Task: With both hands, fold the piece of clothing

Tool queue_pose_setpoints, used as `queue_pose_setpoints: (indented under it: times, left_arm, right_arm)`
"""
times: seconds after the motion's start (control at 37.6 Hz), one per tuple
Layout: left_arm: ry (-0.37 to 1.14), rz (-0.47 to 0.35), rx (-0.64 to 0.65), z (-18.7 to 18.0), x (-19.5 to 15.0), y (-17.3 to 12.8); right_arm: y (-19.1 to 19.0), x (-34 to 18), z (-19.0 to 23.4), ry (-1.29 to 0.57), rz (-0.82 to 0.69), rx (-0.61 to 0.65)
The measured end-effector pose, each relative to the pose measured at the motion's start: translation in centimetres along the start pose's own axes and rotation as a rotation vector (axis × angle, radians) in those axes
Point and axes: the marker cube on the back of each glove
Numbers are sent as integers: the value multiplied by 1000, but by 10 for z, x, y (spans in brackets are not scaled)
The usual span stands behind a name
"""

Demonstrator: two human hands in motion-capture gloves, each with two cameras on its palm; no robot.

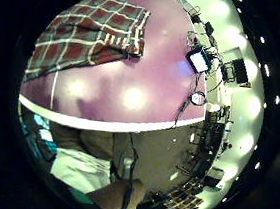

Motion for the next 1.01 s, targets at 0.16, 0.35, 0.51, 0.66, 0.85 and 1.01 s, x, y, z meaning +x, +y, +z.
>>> queue_pose_setpoints:
  times: [0.16,0.35,0.51,0.66,0.85,1.01]
  left_arm:
    - [-17,14,-36,3,7,5]
    - [5,38,-78,17,10,3]
    - [8,49,-69,19,12,3]
    - [-9,63,-58,10,15,14]
    - [-3,66,-65,26,17,12]
    - [-7,69,-146,63,21,1]
  right_arm:
    - [5,1,-7,0,31,-22]
    - [-1,8,-1,3,34,-16]
    - [4,11,-5,-16,23,-30]
    - [13,15,-7,-36,20,-61]
    - [14,23,13,-21,45,-76]
    - [4,28,46,-16,72,-152]
